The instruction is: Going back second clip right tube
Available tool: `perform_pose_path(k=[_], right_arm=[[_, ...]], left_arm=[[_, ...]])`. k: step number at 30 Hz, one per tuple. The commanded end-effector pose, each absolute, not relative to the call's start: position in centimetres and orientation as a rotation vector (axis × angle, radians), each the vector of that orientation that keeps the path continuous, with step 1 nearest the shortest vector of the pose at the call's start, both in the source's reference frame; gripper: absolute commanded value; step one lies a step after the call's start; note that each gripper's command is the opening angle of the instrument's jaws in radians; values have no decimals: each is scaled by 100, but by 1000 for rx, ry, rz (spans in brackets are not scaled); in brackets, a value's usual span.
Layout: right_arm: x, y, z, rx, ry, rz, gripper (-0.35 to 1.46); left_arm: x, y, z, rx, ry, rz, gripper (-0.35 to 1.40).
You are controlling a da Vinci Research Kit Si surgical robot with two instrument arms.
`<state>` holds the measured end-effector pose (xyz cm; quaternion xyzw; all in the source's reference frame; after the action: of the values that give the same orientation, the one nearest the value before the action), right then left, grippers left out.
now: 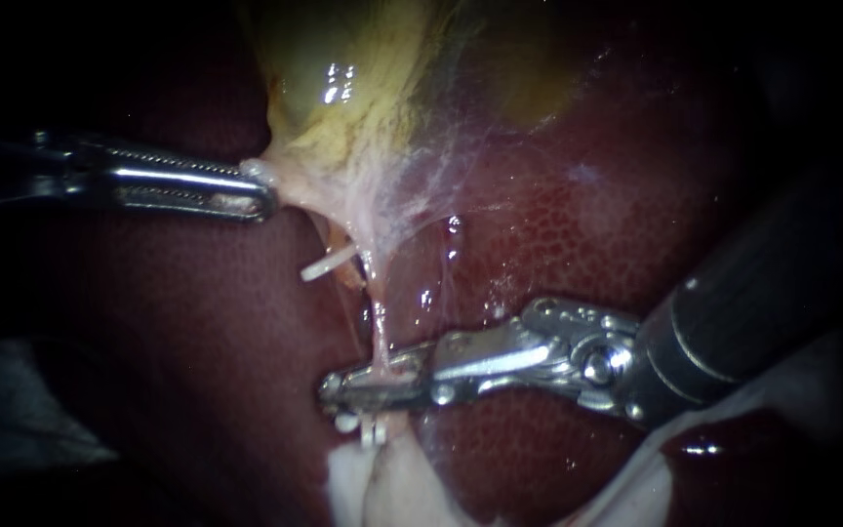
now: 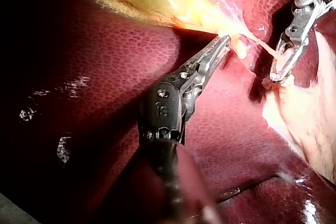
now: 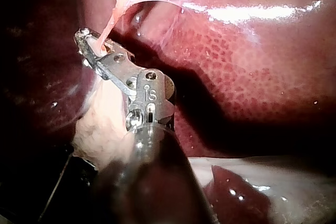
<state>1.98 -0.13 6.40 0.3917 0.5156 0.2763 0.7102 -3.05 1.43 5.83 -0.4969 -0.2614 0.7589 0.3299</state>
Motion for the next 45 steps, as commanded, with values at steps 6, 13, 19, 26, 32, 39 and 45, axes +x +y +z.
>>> perform_pose_path(k=[6, 13, 19, 26, 32, 39, 45], right_arm=[[209, -14, 655, 831, 1167, 595, 39], [202, -10, 683, 784, 1170, 622, 46], [186, 2, 697, 751, 1160, 656, 48], [173, 3, 692, 718, 1166, 626, 49], [139, 9, 665, 536, 1134, 448, 50], [91, 24, 625, 430, 1107, 357, 50], [63, 33, 608, 378, 1119, 283, 50]], left_arm=[[-305, 142, 584, -1299, -683, 1986, -35], [-305, 142, 584, -1299, -683, 1986, -35], [-304, 142, 584, -1300, -683, 1986, -35], [-302, 141, 584, -1300, -684, 1986, -35], [-299, 142, 583, -1301, -687, 1987, -35], [-298, 142, 583, -1301, -688, 1987, -35], [-297, 143, 583, -1301, -688, 1987, -35]])
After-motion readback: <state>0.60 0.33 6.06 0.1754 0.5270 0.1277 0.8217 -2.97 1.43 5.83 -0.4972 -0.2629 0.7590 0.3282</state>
